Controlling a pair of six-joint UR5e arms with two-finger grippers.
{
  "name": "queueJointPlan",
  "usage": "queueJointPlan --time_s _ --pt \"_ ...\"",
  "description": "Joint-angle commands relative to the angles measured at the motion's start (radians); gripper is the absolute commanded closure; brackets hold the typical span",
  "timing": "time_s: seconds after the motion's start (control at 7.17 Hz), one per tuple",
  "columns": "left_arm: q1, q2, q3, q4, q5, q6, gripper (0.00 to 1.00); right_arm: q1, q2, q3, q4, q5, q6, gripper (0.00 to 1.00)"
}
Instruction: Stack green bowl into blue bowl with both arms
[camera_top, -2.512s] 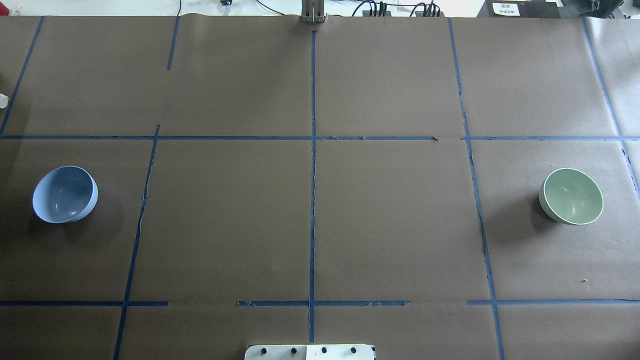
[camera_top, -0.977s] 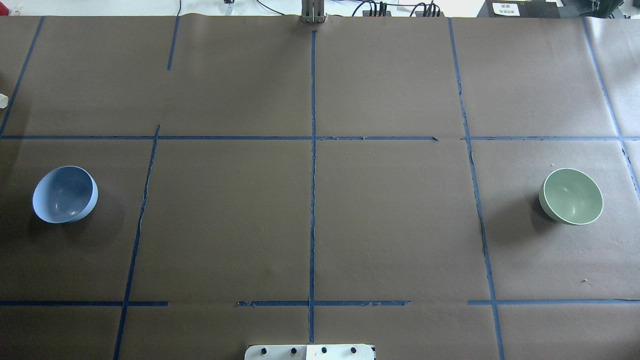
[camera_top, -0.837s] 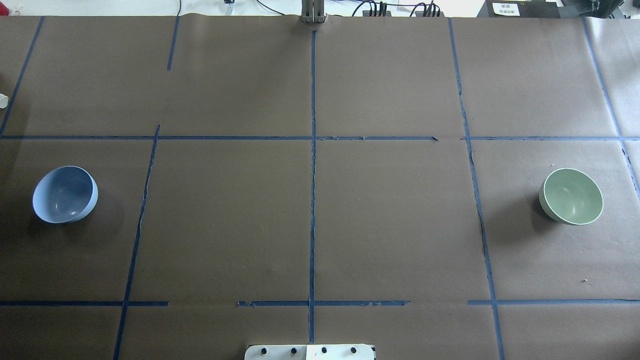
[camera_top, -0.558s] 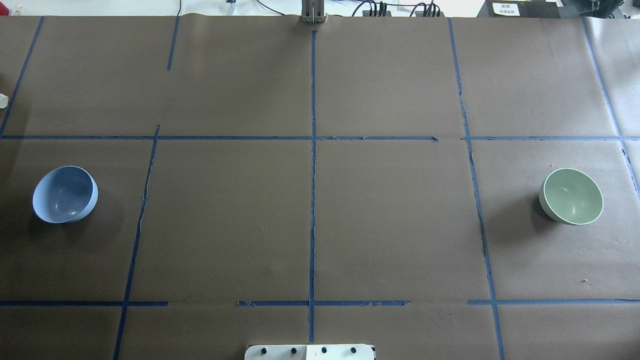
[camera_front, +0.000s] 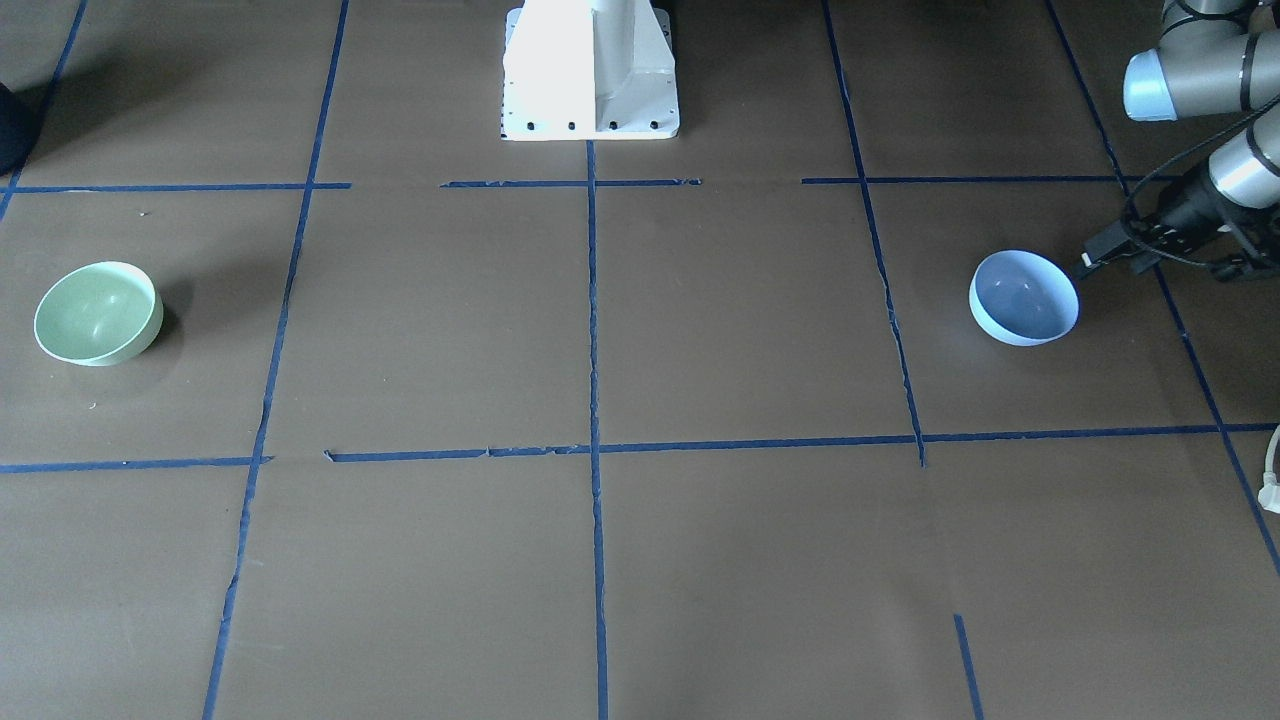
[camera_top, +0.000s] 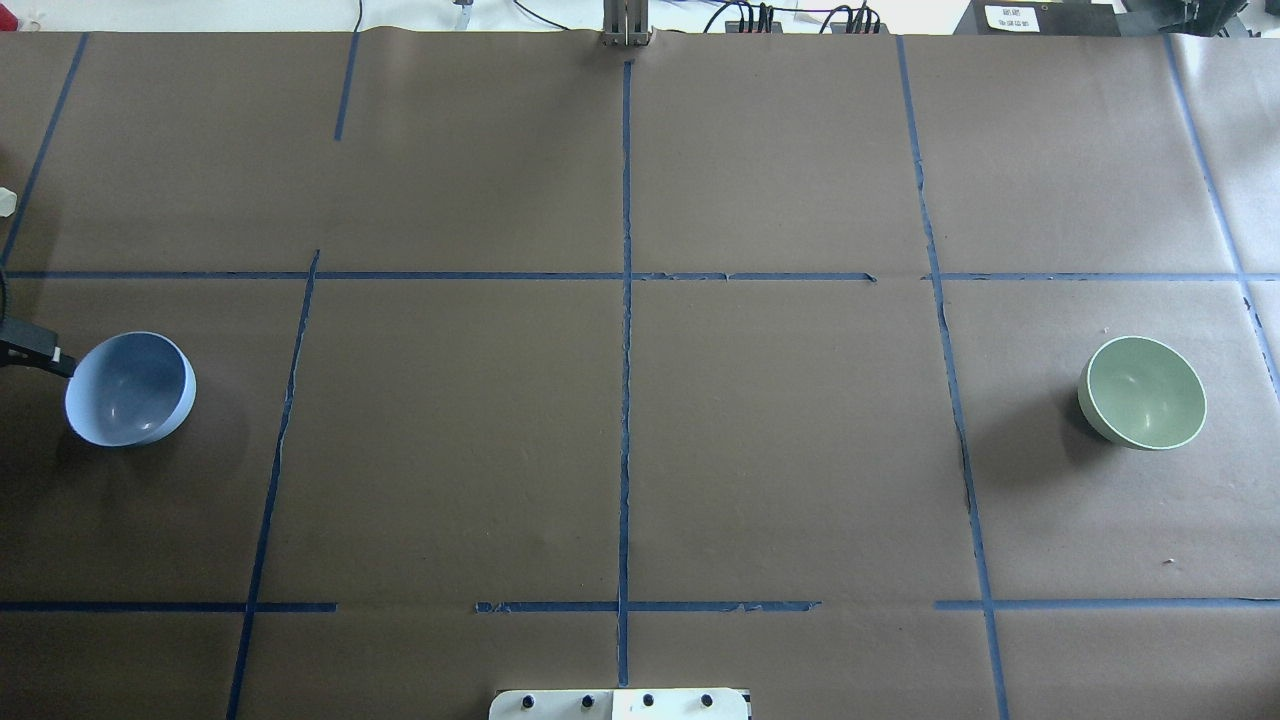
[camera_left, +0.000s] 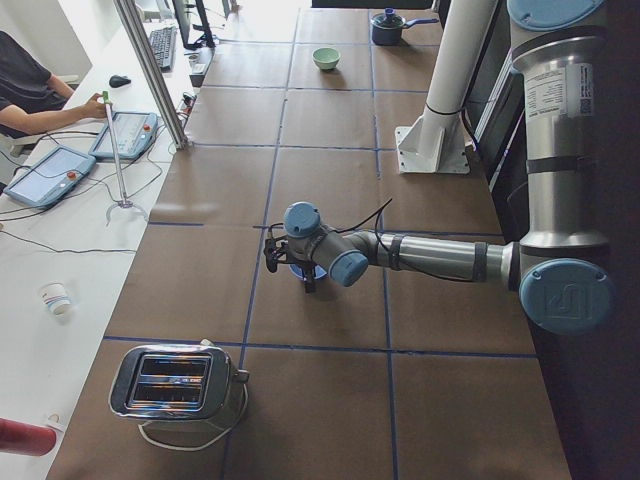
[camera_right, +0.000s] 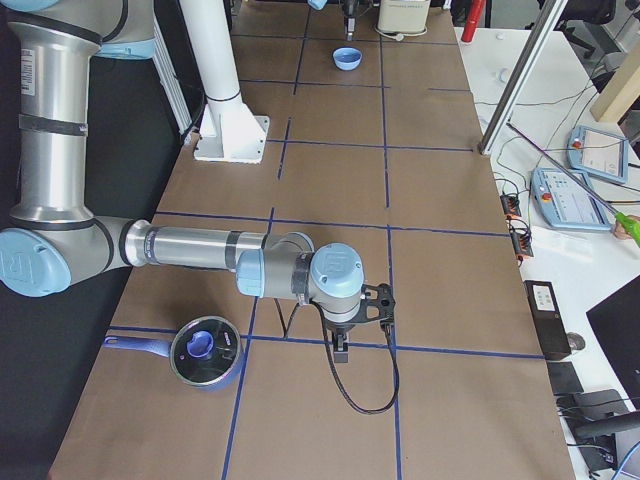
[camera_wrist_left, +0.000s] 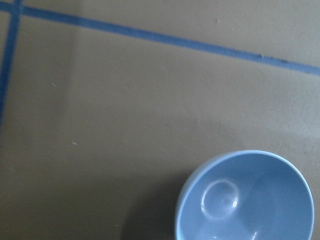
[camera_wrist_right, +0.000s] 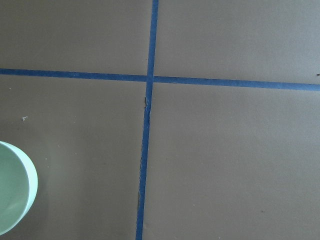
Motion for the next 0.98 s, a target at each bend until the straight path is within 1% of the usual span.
queueJointPlan --time_s 0.0,0.14,0.28,0.42,0.7,0.84 --pt "0.093 -0.015 0.024 -0.025 0.051 -0.077 0.02 0.0 -0.002 -0.002 0.022 -0.002 -0.001 0.0" --pt "0.096 -0.03 0.056 -0.024 0.051 -0.077 0.07 0.0 -0.002 -0.003 0.035 -0.002 0.0 0.0" --pt "0.096 -0.042 0.088 -0.024 0.051 -0.076 0.14 0.0 -0.002 -0.003 0.035 -0.002 0.002 0.0" --pt "0.096 -0.05 0.098 -0.024 0.051 -0.077 0.35 0.0 -0.002 -0.002 0.035 -0.002 0.003 0.0" --pt "0.096 -0.05 0.098 -0.018 0.045 -0.079 0.89 0.0 0.0 -0.002 0.035 0.001 0.005 0.0" --pt "0.094 -0.049 0.084 -0.014 0.035 -0.079 0.99 0.0 0.0 -0.003 0.033 0.003 0.006 0.0"
